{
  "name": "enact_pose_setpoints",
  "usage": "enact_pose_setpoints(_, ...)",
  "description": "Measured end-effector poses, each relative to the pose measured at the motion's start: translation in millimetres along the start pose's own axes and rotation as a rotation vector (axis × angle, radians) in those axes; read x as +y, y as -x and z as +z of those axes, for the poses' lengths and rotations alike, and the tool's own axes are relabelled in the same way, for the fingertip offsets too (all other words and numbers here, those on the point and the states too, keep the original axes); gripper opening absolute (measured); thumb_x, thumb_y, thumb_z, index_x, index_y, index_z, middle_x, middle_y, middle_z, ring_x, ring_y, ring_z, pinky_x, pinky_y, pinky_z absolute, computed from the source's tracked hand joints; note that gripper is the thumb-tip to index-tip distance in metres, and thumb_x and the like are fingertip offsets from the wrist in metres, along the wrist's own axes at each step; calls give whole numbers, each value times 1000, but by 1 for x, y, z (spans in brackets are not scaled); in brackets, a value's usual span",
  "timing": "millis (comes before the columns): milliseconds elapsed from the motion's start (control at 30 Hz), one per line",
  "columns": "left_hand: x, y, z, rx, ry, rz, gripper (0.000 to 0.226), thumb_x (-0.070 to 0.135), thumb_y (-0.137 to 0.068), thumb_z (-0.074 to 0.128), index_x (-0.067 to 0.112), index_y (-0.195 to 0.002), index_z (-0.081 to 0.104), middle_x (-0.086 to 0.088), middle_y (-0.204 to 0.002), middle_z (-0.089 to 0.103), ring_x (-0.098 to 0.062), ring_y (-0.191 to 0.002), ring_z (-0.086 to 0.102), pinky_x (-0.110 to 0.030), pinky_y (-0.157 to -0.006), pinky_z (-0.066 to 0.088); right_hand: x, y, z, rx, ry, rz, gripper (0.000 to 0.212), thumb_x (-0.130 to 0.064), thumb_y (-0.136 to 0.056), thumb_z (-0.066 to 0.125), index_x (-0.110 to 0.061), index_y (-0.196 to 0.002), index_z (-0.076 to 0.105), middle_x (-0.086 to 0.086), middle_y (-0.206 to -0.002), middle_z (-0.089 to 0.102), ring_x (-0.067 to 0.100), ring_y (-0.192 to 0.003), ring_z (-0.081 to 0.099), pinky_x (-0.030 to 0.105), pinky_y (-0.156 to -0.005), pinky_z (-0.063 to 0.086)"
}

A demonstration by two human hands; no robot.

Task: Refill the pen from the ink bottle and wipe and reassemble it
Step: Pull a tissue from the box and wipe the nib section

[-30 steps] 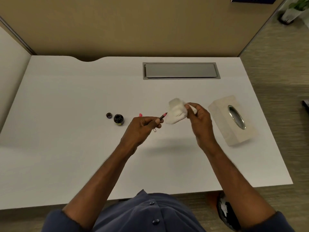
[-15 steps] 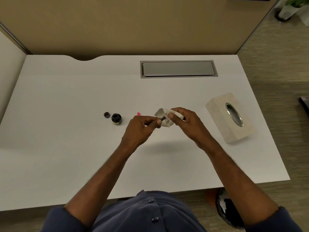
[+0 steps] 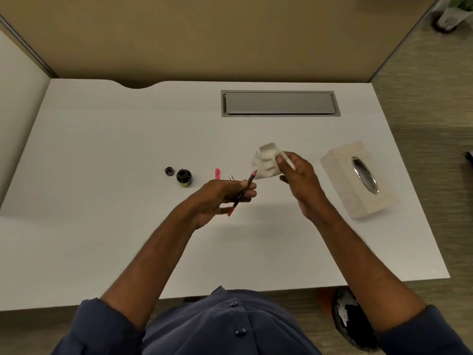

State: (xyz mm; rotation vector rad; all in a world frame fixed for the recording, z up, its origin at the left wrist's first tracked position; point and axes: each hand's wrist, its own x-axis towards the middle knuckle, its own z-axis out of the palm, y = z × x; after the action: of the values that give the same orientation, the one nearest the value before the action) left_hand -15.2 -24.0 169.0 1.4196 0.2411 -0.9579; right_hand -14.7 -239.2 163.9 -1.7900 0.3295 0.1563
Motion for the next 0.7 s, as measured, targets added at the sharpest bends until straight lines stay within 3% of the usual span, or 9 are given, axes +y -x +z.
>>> enact_pose_setpoints(100, -5, -1, -1, -41, 85, -57, 26, 35, -97, 60, 21, -114, 75, 2, -113, 76, -9, -112, 69, -45, -113, 36, -4, 0, -3, -27, 17, -11, 23, -35, -101, 62, -24, -118, 71, -6, -113, 74, 17, -110, 66, 39, -98, 53)
enact_pose_setpoints(267, -10, -4, 5, -41, 123, -34, 30, 36, -96, 62, 19, -119, 73, 0, -115, 76, -10, -111, 69, -43, -104, 41, -4, 10, 1, -254, -9, 47, 25, -30, -98, 66, -20, -120, 73, -3, -112, 77, 13, -106, 70, 30, -93, 55)
enact_pose_setpoints(467, -8, -6, 7, -46, 67, -4, 26, 36, -96, 62, 21, -114, 75, 0, -112, 77, -8, -110, 69, -40, -100, 42, -4, 11, 0, -264, -162, 135, 27, -25, -95, 69, -11, -118, 72, 6, -110, 77, 13, -101, 68, 34, -99, 49)
enact_pose_setpoints(600, -7, -10, 5, -23, 82, -3, 27, 35, -97, 61, 19, -115, 74, 0, -110, 77, -10, -108, 71, -39, -103, 41, -8, 12, -1, -304, -190, 159, 28, -28, -98, 65, -12, -118, 72, -1, -102, 75, 7, -92, 67, 26, -87, 52)
enact_pose_setpoints(700, -5, -14, 4, -14, 158, 1, 26, 28, -98, 61, 13, -115, 73, -6, -111, 77, -17, -105, 73, -36, -97, 50, -11, 9, 1, -274, -229, 188, 27, -38, -98, 63, -14, -103, 76, -2, -93, 73, 10, -85, 64, 25, -83, 55)
